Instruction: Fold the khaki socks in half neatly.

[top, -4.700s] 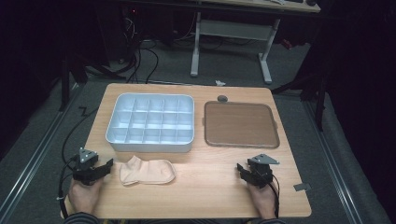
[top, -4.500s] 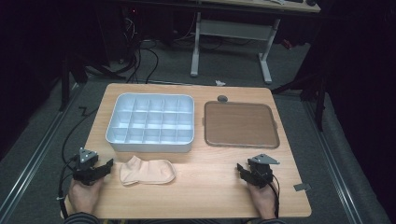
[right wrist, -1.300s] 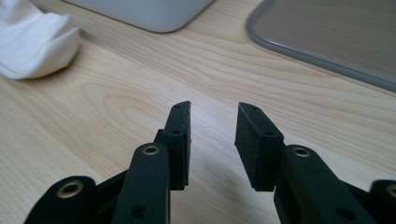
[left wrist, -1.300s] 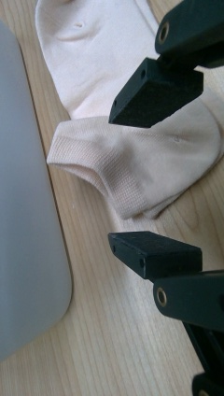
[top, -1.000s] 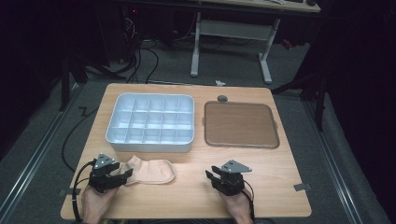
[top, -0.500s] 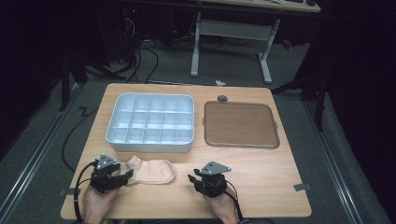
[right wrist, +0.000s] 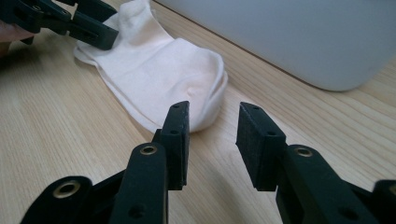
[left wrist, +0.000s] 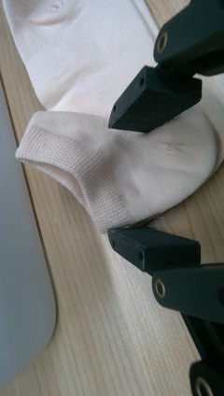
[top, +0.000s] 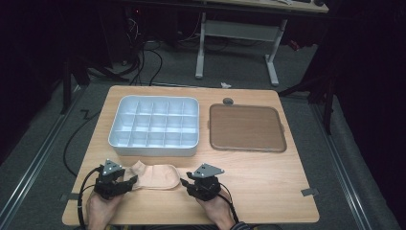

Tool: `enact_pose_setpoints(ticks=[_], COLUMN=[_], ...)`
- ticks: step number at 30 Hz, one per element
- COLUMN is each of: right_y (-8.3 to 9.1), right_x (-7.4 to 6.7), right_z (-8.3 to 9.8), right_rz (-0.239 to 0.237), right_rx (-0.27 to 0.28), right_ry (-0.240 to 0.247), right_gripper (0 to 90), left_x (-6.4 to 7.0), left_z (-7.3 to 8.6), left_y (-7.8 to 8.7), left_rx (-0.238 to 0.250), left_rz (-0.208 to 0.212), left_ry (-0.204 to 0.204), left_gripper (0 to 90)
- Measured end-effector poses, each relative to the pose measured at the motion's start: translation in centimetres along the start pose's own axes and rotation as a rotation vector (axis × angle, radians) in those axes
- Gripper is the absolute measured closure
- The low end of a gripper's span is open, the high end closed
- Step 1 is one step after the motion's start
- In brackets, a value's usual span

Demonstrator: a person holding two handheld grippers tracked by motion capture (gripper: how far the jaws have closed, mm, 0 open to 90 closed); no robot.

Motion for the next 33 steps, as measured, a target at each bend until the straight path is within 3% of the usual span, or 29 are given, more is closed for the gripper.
enact_pose_setpoints(ticks=[11, 23, 33], right_y=[-2.0, -3.3, -3.5], right_x=[-0.6, -0.3, -0.3], right_z=[-0.6, 0.0, 0.2], right_rz=[0.013, 0.021, 0.025], right_rx=[-0.022, -0.079, -0.082], right_ry=[-0.006, -0.013, -0.009], right_gripper=[64.0, 77.6, 86.3], left_x=[0.2, 0.3, 0.4], left_z=[0.0, 0.1, 0.2], left_y=[0.0, 0.1, 0.1], left_rx=[0.006, 0.031, 0.05], left_rz=[-0.01, 0.0, 0.02], left_ry=[-0.012, -0.008, 0.004], left_gripper=[46.5, 56.1, 68.5])
Point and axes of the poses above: each handheld gripper's, and its own axes: y roughly backward along the jaws, z roughly out of its underside, x roughly to its right, the point moved 5 cm from there along -y, roughly forward along the jaws, and after that the axes turned 15 degrees about -y, right-handed, at the moved point
